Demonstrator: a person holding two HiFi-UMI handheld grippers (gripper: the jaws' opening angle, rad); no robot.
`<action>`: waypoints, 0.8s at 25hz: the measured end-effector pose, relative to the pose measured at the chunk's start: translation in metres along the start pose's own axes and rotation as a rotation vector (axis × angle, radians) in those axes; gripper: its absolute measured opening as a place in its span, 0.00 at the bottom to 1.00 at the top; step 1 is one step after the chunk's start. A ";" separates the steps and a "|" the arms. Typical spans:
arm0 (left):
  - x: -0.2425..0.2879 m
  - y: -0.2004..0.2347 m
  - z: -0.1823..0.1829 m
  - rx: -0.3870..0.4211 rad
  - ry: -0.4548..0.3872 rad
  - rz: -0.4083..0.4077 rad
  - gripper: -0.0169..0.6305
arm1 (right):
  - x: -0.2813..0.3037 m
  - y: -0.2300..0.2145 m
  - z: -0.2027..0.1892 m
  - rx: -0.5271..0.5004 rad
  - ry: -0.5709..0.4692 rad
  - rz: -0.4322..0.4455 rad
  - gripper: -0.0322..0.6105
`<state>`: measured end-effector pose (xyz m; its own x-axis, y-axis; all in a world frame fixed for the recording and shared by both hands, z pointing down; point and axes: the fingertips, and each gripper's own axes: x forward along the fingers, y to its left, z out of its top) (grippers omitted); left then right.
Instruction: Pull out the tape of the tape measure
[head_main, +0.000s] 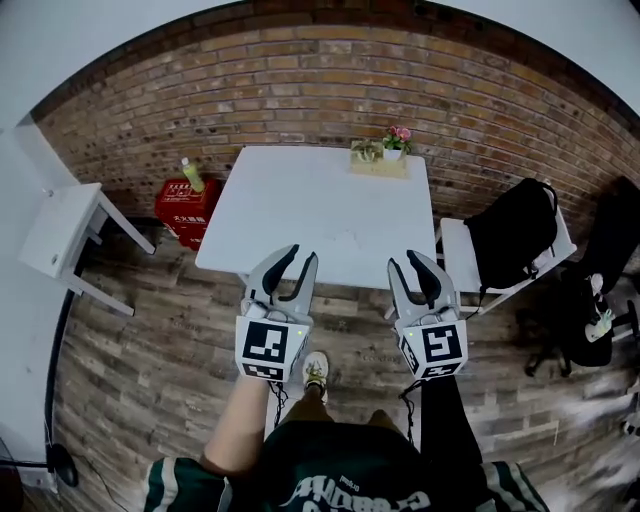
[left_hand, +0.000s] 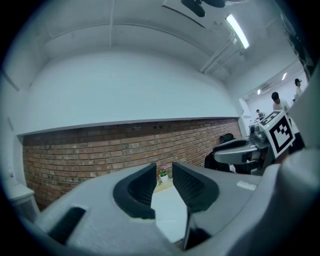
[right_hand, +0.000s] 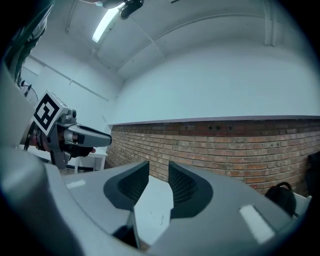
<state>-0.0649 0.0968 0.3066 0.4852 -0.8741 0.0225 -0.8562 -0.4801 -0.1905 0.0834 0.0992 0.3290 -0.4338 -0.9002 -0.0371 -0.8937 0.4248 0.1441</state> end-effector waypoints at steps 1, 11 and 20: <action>0.013 0.007 0.000 0.001 -0.002 -0.014 0.19 | 0.013 -0.005 0.001 -0.003 0.004 -0.012 0.26; 0.117 0.083 -0.003 0.005 -0.027 -0.131 0.20 | 0.135 -0.034 0.005 -0.012 0.037 -0.081 0.27; 0.179 0.118 -0.028 -0.014 -0.005 -0.221 0.19 | 0.207 -0.043 -0.015 -0.002 0.089 -0.079 0.27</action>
<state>-0.0841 -0.1185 0.3158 0.6624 -0.7470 0.0572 -0.7313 -0.6612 -0.1674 0.0341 -0.1070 0.3302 -0.3502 -0.9359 0.0392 -0.9245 0.3520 0.1460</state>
